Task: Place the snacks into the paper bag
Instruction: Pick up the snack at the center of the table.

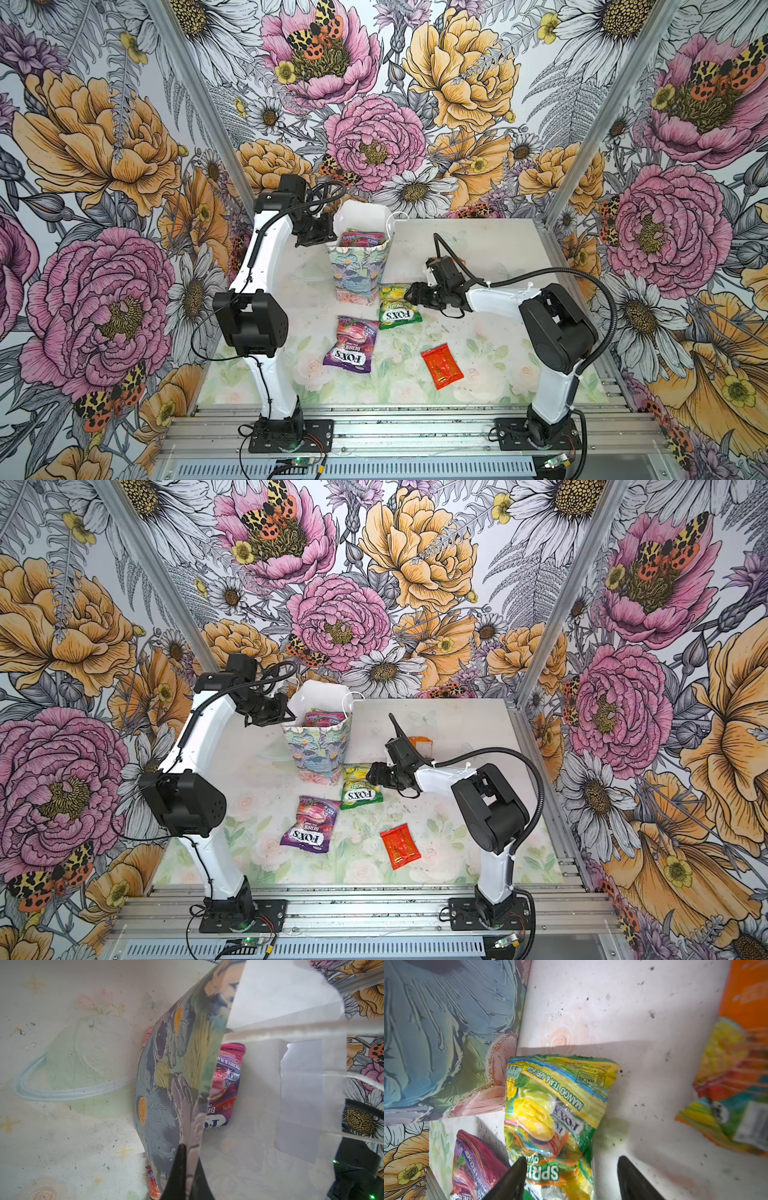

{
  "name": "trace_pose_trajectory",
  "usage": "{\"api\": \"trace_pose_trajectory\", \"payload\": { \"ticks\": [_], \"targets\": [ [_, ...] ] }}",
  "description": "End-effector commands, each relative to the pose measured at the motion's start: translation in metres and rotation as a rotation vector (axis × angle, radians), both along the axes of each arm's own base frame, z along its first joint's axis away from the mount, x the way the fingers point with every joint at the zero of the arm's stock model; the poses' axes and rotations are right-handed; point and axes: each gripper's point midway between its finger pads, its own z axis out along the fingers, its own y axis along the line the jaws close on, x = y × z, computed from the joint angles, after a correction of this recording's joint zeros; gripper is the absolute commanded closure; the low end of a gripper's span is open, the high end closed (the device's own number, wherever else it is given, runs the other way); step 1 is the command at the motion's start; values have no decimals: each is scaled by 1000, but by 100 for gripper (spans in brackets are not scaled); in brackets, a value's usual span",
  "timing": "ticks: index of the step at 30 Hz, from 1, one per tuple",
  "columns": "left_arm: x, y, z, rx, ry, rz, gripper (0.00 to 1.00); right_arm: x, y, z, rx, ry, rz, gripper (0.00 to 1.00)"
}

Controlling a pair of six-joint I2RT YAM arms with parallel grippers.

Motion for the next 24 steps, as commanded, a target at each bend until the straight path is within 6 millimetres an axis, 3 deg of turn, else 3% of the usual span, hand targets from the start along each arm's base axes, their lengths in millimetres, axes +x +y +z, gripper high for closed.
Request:
{"api": "trace_pose_trajectory", "payload": {
  "ticks": [1, 6, 20, 24],
  "targets": [
    [-1, -1, 19, -26, -56, -3, 100, 5, 6, -5, 47, 5, -15, 31],
    [-1, 0, 19, -24, -57, -2, 100, 6, 12, -12, 93, 29, -26, 36],
    [-1, 0, 19, -26, -57, -2, 100, 6, 21, -14, 151, 47, -31, 63],
    [-1, -1, 19, -26, -56, -2, 100, 6, 22, -8, 169, 38, -31, 81]
  ]
}}
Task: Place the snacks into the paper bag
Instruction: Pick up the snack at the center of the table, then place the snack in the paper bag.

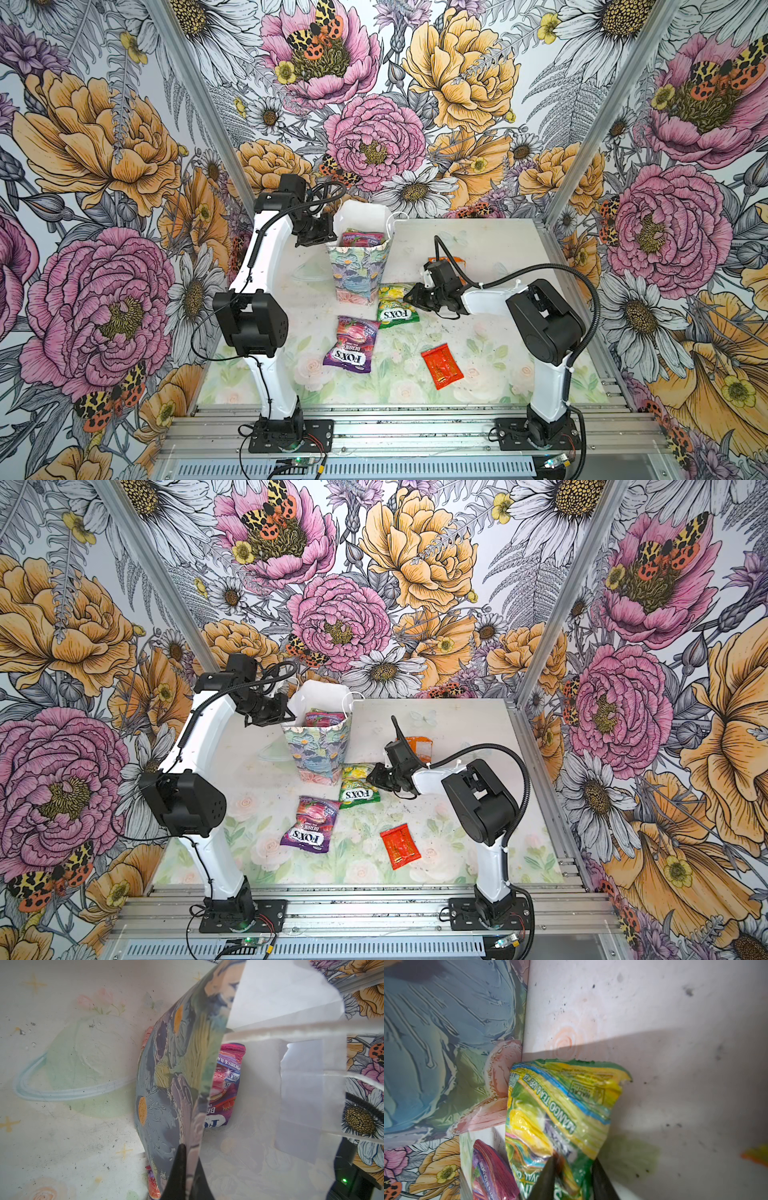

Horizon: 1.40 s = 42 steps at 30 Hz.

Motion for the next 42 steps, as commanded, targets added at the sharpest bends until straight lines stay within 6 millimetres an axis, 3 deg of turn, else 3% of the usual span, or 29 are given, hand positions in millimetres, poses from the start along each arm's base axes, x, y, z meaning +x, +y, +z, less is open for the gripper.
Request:
{"api": "trace_pose_trajectory", "payload": {
  "ticks": [1, 4, 22, 28, 34, 42],
  "targets": [
    [-1, 0, 19, -26, -58, -3, 100, 3, 3, 8, 35, -24, 3, 86],
    [-1, 0, 19, -26, -57, -2, 100, 3, 0, 18, 32, -45, -2, 100],
    [-1, 0, 20, -28, -59, -2, 100, 4, -27, 121, 19, -230, -43, 100],
    [-2, -1, 22, -31, -63, -4, 100, 7, -38, 167, -1, -326, -48, 100],
    [-2, 0, 22, -30, -63, -2, 100, 14, -55, 227, -40, -460, -71, 100],
    [-3, 0, 25, -29, -72, -3, 100, 28, -62, 295, -62, -614, -75, 100]
  ]
}}
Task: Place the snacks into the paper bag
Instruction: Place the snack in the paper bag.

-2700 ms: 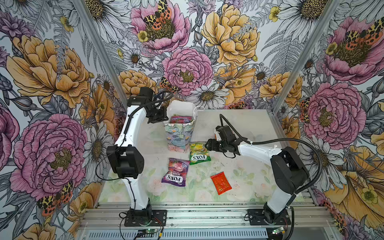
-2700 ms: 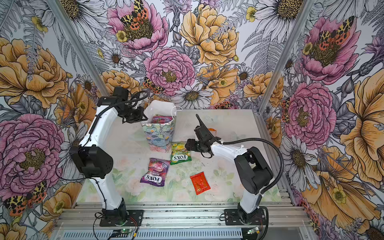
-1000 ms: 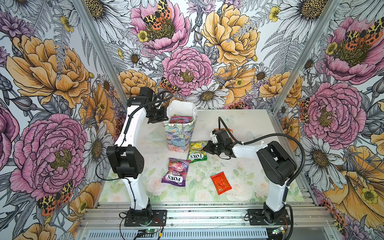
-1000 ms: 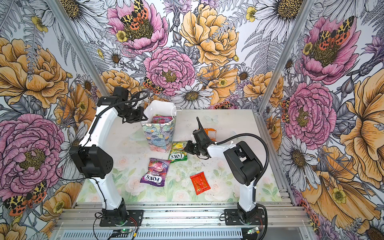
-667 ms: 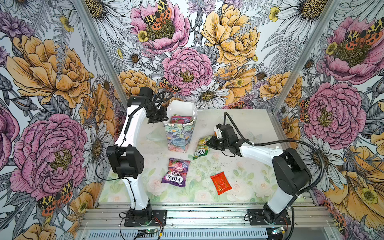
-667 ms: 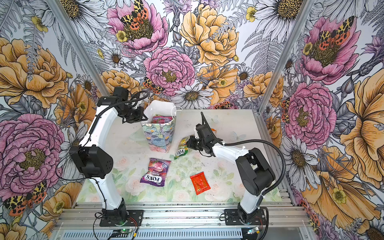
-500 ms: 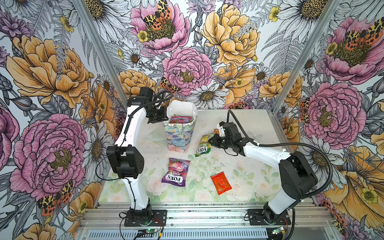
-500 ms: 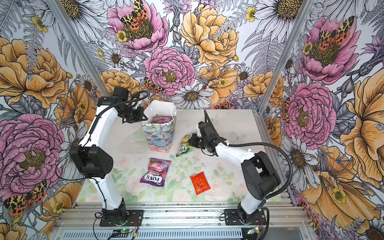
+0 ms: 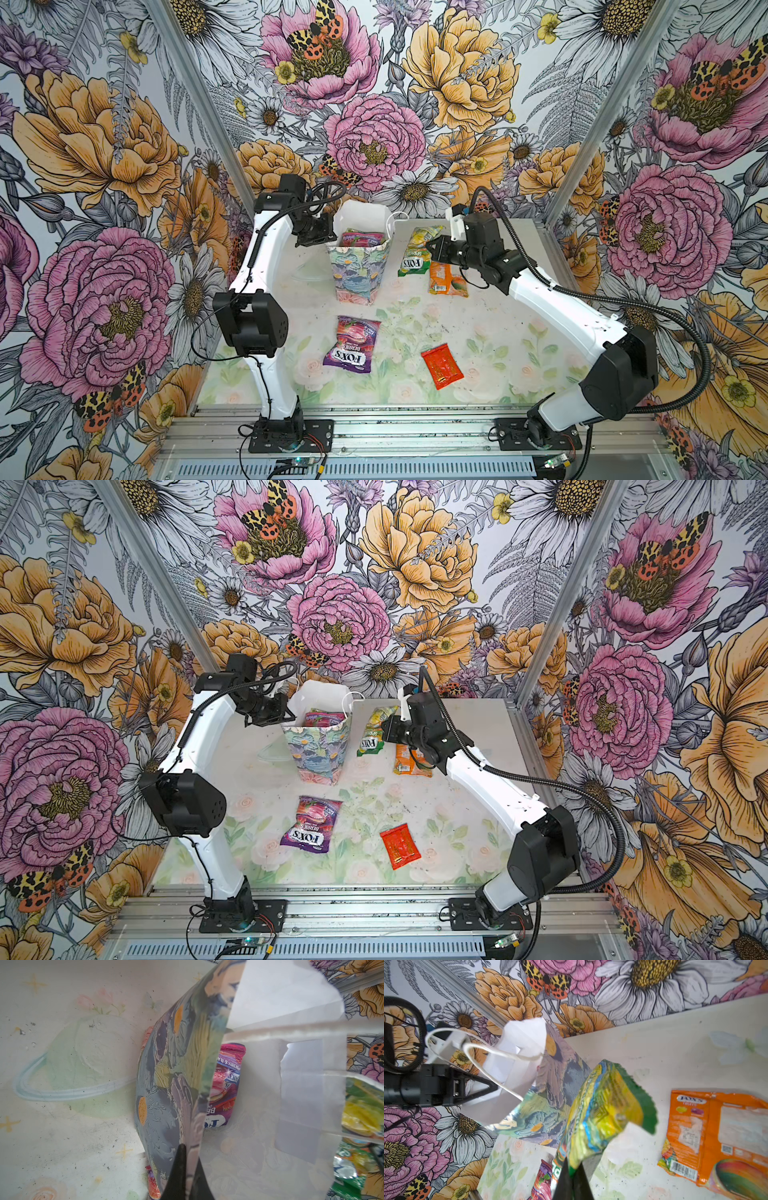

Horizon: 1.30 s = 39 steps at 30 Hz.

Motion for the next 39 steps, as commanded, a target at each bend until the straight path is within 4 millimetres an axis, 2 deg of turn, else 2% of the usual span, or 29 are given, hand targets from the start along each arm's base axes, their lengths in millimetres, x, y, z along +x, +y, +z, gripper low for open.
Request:
{"api": "trace_pose_trajectory", "payload": {
  "ticks": [1, 7, 16, 23, 32, 39],
  "targets": [
    [-3, -1, 24, -30, -67, -5, 100, 4, -8, 46, -18, -124, -9, 100],
    [-3, -1, 23, -31, -64, -3, 100, 7, -11, 84, -11, -207, -11, 100],
    [-3, -1, 23, -30, -66, -4, 100, 5, -10, 152, 22, -346, 6, 100],
    [-3, 0, 23, -29, -67, -2, 100, 7, 9, 187, 74, -410, 65, 100],
    [-3, 0, 24, -31, -66, -2, 100, 16, 58, 203, 96, -442, 153, 100],
    [-3, -1, 25, -34, -69, -4, 100, 31, 106, 188, 102, -411, 225, 100]
  ]
}}
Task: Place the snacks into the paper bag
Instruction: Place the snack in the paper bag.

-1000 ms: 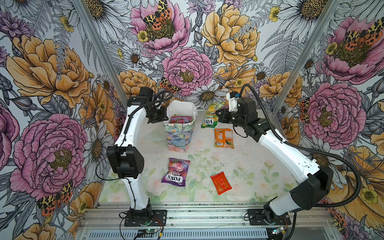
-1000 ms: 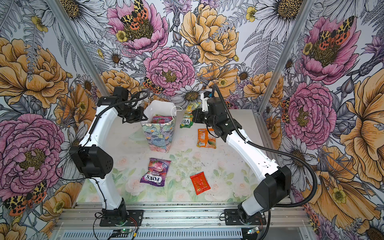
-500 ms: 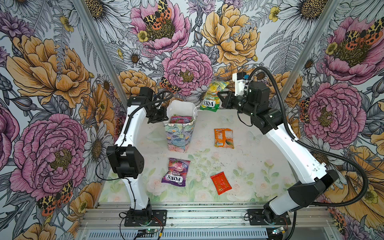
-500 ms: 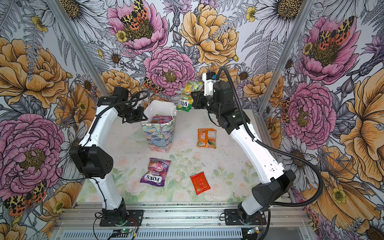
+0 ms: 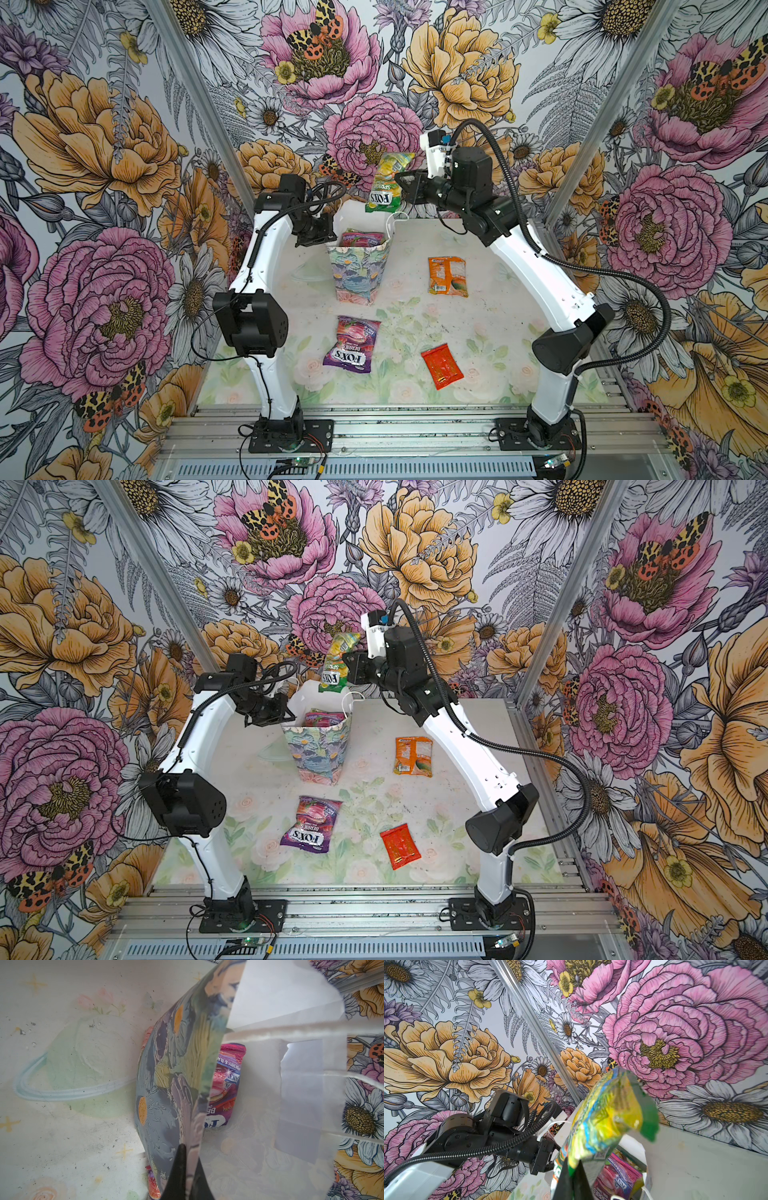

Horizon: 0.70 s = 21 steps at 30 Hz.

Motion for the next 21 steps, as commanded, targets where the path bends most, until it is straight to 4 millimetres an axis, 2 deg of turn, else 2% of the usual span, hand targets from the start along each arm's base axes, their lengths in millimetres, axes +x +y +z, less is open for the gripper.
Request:
{"api": "trace_pose_trajectory", "payload": {
  "ticks": [1, 5, 14, 21],
  "targets": [
    [-3, -1, 24, -33, -67, -4, 100, 1, 17, 10, 19, -32, 38, 100],
    [-3, -2, 24, -35, -67, -7, 100, 12, 31, -9, 10, 6, 53, 100],
    [-3, -1, 25, -37, -69, -4, 100, 29, 42, -55, -47, 83, 46, 100],
    [-3, 0, 25, -37, -69, -3, 100, 38, 57, -79, -49, 127, 75, 100]
  ]
}}
